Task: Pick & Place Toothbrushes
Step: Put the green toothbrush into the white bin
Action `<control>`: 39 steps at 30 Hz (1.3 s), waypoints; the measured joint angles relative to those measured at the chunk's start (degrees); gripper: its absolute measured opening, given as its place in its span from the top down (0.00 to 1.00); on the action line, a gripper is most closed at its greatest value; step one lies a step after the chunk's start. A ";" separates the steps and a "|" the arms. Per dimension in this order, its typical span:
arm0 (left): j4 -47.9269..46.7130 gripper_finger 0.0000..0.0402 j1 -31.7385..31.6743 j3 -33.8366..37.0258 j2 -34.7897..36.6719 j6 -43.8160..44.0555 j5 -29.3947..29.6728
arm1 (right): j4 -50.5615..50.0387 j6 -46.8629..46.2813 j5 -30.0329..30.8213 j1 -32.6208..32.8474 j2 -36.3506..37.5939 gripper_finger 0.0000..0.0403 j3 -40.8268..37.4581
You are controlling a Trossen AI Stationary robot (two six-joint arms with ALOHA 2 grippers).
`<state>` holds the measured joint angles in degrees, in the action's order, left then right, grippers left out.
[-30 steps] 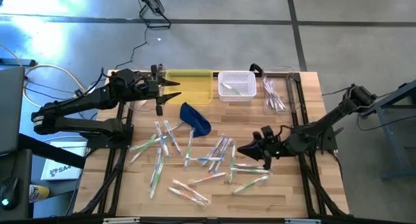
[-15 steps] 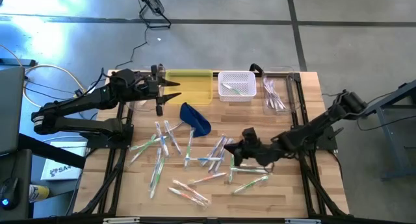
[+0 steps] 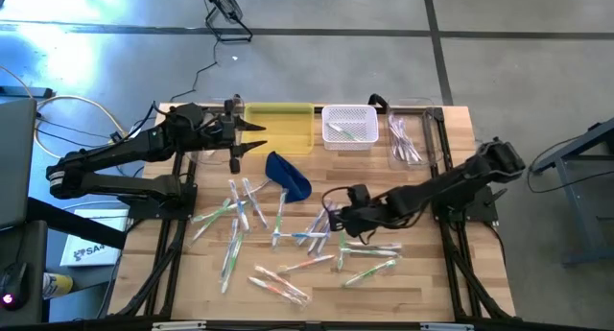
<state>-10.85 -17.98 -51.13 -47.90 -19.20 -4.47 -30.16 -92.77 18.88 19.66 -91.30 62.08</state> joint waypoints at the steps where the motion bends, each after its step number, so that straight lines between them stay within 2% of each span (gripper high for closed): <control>1: 0.08 0.62 0.00 0.00 0.00 0.00 0.02 | 0.01 -0.28 -1.23 -0.34 -0.96 1.00 0.00; 9: 0.00 0.62 0.00 0.00 0.00 0.00 0.00 | 0.01 -1.99 -9.60 -1.33 -4.90 1.00 -0.02; 27: 0.00 0.62 0.00 0.00 0.00 0.00 0.02 | -2.55 -1.60 -11.07 -1.21 -4.69 0.98 -0.02; 30: 0.00 0.62 0.00 0.00 0.00 0.00 0.02 | -3.56 -1.62 -11.35 -1.21 -4.75 0.93 -0.21; 33: 0.00 0.62 0.00 0.00 0.00 0.00 0.02 | -3.61 -1.69 -11.25 -1.18 -4.75 0.83 -0.49; 39: 0.00 0.62 0.00 0.00 0.00 0.00 0.02 | -2.91 -2.06 -7.83 -1.32 -4.75 0.66 -0.50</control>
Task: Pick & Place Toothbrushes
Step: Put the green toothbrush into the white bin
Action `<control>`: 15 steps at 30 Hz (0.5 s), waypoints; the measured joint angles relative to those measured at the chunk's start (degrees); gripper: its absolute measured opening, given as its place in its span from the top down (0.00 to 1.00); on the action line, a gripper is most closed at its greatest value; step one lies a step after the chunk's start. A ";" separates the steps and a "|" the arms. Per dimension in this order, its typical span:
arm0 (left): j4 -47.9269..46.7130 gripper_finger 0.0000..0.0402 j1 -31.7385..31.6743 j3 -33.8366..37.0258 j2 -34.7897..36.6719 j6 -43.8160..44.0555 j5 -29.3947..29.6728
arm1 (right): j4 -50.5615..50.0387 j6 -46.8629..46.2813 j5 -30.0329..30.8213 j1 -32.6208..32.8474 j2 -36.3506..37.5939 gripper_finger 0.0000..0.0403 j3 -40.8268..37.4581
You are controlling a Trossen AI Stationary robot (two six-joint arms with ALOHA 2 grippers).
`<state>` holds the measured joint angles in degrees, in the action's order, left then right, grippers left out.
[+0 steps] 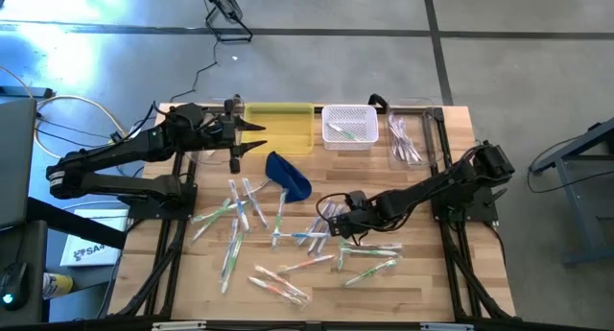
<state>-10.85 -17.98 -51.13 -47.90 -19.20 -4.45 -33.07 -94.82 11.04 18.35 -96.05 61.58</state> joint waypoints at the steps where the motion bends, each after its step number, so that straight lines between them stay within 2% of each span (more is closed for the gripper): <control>1: 0.00 0.62 0.00 0.00 0.00 0.00 0.00 | 0.67 0.04 0.63 0.02 0.00 0.65 0.00; 5: 0.00 0.62 0.00 0.00 0.00 0.00 0.02 | 4.31 0.21 3.24 0.02 0.00 0.62 0.00; 11: 0.00 0.62 0.00 0.00 0.00 0.00 0.01 | 8.25 4.50 3.39 0.02 0.00 0.62 0.00; 15: 0.00 0.62 0.00 0.00 0.00 0.00 0.02 | 6.95 0.35 3.56 0.02 0.00 0.64 0.00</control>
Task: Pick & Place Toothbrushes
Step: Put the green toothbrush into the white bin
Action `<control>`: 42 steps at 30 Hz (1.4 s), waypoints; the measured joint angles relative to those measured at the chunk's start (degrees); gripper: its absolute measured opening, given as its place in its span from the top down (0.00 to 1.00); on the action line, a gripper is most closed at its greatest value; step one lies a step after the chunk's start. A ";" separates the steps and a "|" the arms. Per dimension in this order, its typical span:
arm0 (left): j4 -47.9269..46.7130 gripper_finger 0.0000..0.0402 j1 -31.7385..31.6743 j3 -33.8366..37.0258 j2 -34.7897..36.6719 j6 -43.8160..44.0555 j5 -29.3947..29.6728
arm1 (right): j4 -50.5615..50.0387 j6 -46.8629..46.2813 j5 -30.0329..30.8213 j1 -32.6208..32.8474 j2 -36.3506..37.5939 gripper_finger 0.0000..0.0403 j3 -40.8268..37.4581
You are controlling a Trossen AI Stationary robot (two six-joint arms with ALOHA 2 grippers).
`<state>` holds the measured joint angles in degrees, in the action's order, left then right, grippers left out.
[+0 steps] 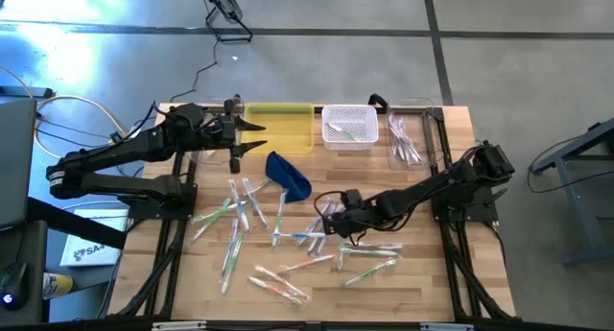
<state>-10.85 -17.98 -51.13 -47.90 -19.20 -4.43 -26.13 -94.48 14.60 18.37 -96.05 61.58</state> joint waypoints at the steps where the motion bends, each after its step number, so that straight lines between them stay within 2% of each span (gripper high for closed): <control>1: 0.00 0.62 0.00 0.00 0.00 0.00 0.00 | -0.45 -0.61 0.03 0.00 0.00 0.64 0.00; 9: 0.01 0.62 0.00 0.00 0.00 0.00 -0.01 | -1.33 -1.29 0.01 0.00 0.00 0.67 0.00; 28: 0.01 0.62 0.00 0.00 0.00 0.00 0.00 | -4.02 -1.73 -1.55 1.20 -1.37 0.68 -0.70; 35: -0.03 0.62 0.00 0.02 -0.01 0.00 0.00 | 2.16 -1.97 -4.64 1.25 -6.52 0.68 -0.72; 42: -0.02 0.62 0.00 0.02 -0.02 0.00 0.02 | 3.95 -1.86 -7.42 1.15 -7.06 0.68 -0.72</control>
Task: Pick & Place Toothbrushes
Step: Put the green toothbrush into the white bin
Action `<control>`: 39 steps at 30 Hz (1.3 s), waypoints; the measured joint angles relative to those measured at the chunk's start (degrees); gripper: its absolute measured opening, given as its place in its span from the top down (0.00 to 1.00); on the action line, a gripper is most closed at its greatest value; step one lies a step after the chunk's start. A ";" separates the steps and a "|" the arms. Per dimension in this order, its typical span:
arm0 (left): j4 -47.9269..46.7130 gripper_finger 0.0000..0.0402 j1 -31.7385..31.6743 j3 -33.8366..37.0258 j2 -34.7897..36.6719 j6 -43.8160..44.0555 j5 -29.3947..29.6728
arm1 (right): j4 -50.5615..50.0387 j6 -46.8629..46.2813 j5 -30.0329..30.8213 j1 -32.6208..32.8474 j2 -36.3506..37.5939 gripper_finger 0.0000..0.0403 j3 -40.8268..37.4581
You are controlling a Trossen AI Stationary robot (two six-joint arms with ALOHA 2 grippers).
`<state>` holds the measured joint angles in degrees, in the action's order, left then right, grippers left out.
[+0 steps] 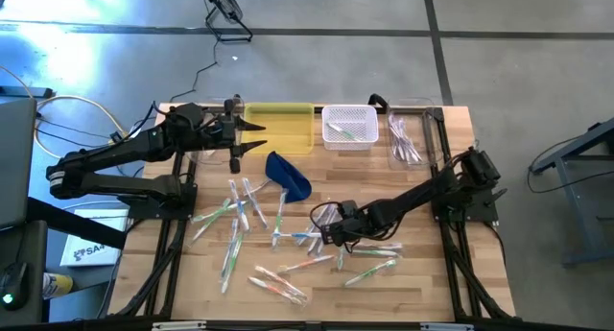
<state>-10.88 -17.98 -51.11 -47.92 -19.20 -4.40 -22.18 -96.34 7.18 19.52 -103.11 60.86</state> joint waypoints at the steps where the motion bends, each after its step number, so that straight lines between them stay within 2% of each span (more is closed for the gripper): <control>1: -0.02 0.62 0.00 0.00 0.00 0.00 0.00 | -0.07 0.02 -0.25 -0.06 0.35 0.68 0.00; 15: 0.00 0.62 0.00 0.00 0.00 0.00 0.00 | -6.56 0.36 -2.95 -0.13 2.63 0.68 0.04; 23: 0.00 0.62 0.00 0.00 0.00 0.00 0.00 | -7.64 0.48 1.38 -0.13 2.63 0.68 0.02; 39: 0.00 0.62 0.00 0.00 0.02 0.00 0.00 | -6.26 0.37 0.85 -0.41 -2.42 0.68 0.11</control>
<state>-10.87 -17.98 -51.11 -47.91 -19.20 -4.40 -28.43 -95.97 8.03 19.11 -105.54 60.97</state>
